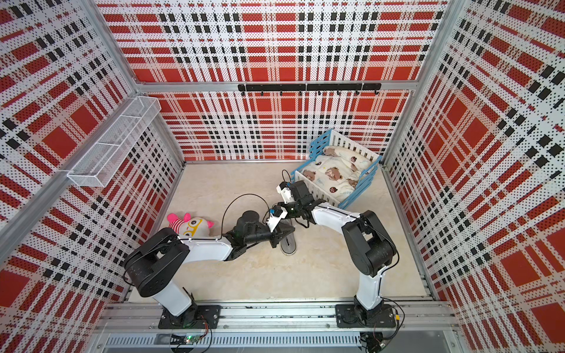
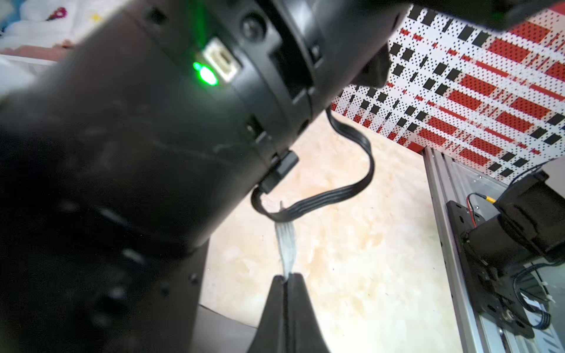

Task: Tie the shoes
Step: Wrap the shoelace around the shoelace.

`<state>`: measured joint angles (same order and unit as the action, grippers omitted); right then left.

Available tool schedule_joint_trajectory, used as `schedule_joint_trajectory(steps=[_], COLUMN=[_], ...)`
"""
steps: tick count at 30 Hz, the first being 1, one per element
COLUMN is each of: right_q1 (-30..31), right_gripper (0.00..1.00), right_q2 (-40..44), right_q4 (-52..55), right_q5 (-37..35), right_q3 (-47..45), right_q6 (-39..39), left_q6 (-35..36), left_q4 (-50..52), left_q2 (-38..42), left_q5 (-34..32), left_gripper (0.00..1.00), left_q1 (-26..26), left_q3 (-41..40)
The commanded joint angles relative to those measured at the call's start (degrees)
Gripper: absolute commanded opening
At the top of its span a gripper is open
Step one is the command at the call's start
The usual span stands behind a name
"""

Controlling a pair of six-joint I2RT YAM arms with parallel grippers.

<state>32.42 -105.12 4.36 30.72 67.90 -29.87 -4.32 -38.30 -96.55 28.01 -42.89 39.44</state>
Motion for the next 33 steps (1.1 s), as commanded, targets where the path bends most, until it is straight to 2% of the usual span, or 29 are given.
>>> schedule_joint_trajectory(steps=[1,6,12,14,21,28,33], right_q1=[-0.60,-0.63,-0.59,-0.65,-0.87,-1.04,-1.41], right_gripper=[0.00,0.00,0.00,0.00,0.00,0.00,0.00], right_q2=[-0.61,-0.70,-0.96,-0.96,-0.35,0.00,0.44], right_q4=[0.85,0.22,-1.06,-1.26,-1.30,-1.32,-1.62], right_q5=[0.96,1.76,2.41,2.41,1.85,1.68,1.31], right_q3=[1.52,1.53,0.90,0.83,0.27,0.15,-0.42], right_q6=[0.34,-0.26,-1.22,-1.33,-1.17,-0.99,-0.98], left_q6=[2.48,3.43,4.34,4.38,4.48,3.86,1.55], left_q4=[2.09,2.81,2.81,2.82,2.80,2.80,1.14], left_q2=[-2.16,-4.96,-7.69,-8.63,-7.76,-3.32,2.90], left_q5=[1.41,1.05,-3.53,-5.74,-6.57,-6.40,-5.53], left_gripper=[0.03,0.03,0.04,0.07,0.33,0.42,0.48], left_q1=[-0.69,-1.53,-3.01,-3.55,-3.69,-3.26,-2.60], left_q3=[2.37,4.95,7.32,7.80,5.58,2.18,-2.49])
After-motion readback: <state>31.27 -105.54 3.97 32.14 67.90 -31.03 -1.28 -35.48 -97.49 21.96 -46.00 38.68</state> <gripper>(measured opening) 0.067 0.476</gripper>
